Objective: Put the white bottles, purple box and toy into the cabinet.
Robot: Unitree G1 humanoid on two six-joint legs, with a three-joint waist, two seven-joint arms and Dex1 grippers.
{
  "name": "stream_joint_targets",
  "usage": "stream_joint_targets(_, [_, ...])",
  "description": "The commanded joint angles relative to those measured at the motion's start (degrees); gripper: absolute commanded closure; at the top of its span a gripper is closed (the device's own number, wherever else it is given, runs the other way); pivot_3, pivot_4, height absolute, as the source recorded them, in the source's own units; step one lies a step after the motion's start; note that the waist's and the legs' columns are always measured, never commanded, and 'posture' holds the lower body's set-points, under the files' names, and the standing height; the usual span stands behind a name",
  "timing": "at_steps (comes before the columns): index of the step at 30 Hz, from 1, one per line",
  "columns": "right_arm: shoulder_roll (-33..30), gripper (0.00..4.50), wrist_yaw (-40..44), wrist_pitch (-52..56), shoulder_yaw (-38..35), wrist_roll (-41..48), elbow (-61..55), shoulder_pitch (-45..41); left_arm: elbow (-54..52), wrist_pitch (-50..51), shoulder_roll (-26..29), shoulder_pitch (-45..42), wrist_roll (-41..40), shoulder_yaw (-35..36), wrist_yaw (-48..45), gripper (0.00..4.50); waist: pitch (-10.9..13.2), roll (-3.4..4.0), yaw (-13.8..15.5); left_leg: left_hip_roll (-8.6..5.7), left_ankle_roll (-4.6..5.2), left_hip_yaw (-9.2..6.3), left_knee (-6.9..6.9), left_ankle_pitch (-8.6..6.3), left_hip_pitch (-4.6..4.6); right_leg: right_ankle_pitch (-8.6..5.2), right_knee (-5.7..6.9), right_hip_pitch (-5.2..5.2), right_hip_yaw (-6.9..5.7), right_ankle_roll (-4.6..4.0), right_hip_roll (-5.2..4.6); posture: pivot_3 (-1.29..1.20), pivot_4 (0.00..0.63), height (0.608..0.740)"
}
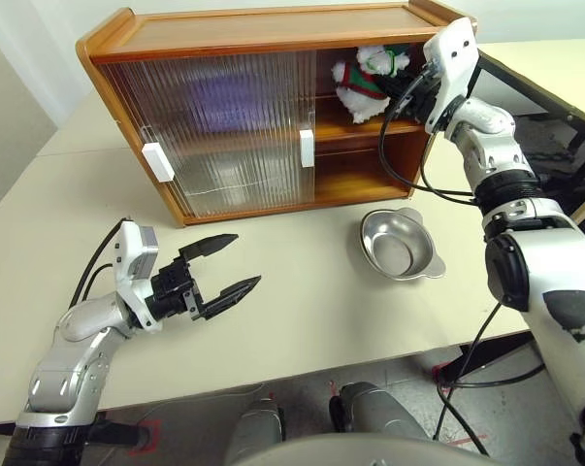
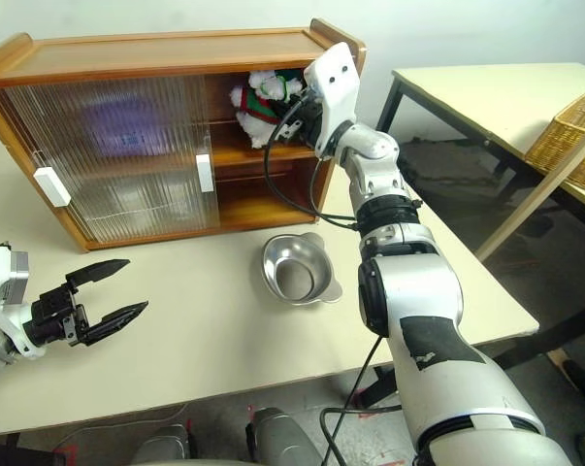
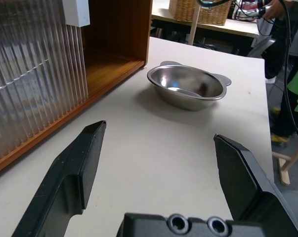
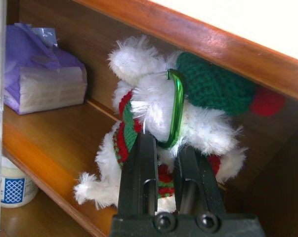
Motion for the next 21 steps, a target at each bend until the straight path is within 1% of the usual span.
stream_joint_targets(1, [0.4, 4.33, 0.6, -0.8, 0.2, -1.1, 0.6, -1.6, -0.9, 0.2, -0.1, 0.4, 0.7, -0.7, 0.2, 0.00, 0.0, 0.00, 0.1, 0.02, -0.01, 0.02, -0.03, 0.00, -0.01, 0.01, 0.00, -0.02, 0.00, 0.04, 0.00, -0.13, 0.010, 0.740])
stream_joint_targets(3, [0.5, 4.33, 0.8, -0.5, 0.9, -2.0, 1.0, -1.4, -1.0, 0.2, 0.0, 0.5, 0.6, -0.6, 0.3, 0.00, 0.0, 0.00, 0.2, 0.05, -0.02, 0.02, -0.10, -0.02, -0.01, 0.08, 0.00, -0.04, -0.04, 0.19, 0.00, -0.13, 0.011, 0.740])
stream_joint_targets(8, [0.2, 4.33, -0.8, -0.4, 2.4, -5.2, 2.4, -1.4, -1.5, 0.5, 0.0, 0.9, 0.5, -0.7, 0.6, 0.00, 0.0, 0.00, 0.4, 0.19, -0.02, 0.02, -0.31, -0.02, 0.02, 0.10, -0.02, -0.08, -0.08, 0.23, 0.00, -0.12, 0.014, 0.740])
stream_joint_targets(10, [0.4, 3.61, -1.0, -0.5, 2.2, -5.5, 2.7, -1.8, -1.8, 0.6, 0.0, 1.1, 0.5, -0.7, 0.7, 0.00, 0.0, 0.00, 0.5, 0.25, -0.02, 0.02, -0.37, -0.02, 0.05, 0.12, -0.01, -0.08, -0.07, 0.24, 0.00, -0.12, 0.014, 0.740])
stream_joint_targets(11, [0.4, 3.37, -1.1, -0.6, 2.2, -5.6, 2.8, -1.9, -1.9, 0.6, 0.0, 1.1, 0.5, -0.7, 0.8, 0.00, 0.0, 0.00, 0.5, 0.26, -0.02, 0.02, -0.39, -0.02, 0.07, 0.12, -0.01, -0.08, -0.07, 0.23, 0.01, -0.12, 0.014, 0.740])
stream_joint_targets(12, [0.5, 3.03, -1.0, -0.7, 2.1, -5.6, 3.0, -2.1, -2.0, 0.7, 0.0, 1.2, 0.5, -0.7, 0.9, 0.00, 0.0, 0.00, 0.5, 0.27, -0.02, 0.02, -0.41, -0.02, 0.09, 0.12, -0.01, -0.08, -0.08, 0.22, 0.01, -0.12, 0.013, 0.740])
stream_joint_targets(17, [0.2, 1.20, -1.4, -1.3, 1.6, -5.7, 3.5, -2.5, -2.5, 0.8, 0.1, 1.6, 0.4, -0.5, 1.0, 0.00, 0.0, 0.00, 0.7, 0.27, -0.01, 0.02, -0.44, -0.02, 0.12, 0.10, -0.01, -0.08, -0.08, 0.17, 0.02, -0.12, 0.010, 0.740])
stream_joint_targets(19, [-0.2, 0.53, -1.7, -1.6, 1.3, -5.7, 3.5, -2.6, -2.7, 0.9, 0.2, 1.8, 0.4, -0.5, 1.1, 0.00, 0.0, 0.00, 0.8, 0.28, -0.01, 0.02, -0.44, -0.02, 0.12, 0.10, -0.01, -0.08, -0.08, 0.17, 0.02, -0.13, 0.010, 0.740])
stream_joint_targets(20, [-0.5, 0.11, -1.7, -1.6, 1.1, -5.6, 3.5, -2.7, -2.7, 0.9, 0.2, 1.8, 0.4, -0.5, 1.0, 0.00, 0.0, 0.00, 0.8, 0.28, -0.01, 0.03, -0.44, -0.02, 0.11, 0.10, -0.01, -0.08, -0.08, 0.17, 0.02, -0.13, 0.010, 0.740])
stream_joint_targets(21, [-0.7, 0.05, -1.7, -1.7, 1.0, -5.6, 3.5, -2.8, -2.7, 1.0, 0.2, 1.7, 0.4, -0.5, 1.0, 0.00, 0.0, 0.00, 0.8, 0.29, -0.01, 0.03, -0.44, -0.02, 0.11, 0.10, -0.01, -0.08, -0.08, 0.17, 0.02, -0.13, 0.012, 0.740])
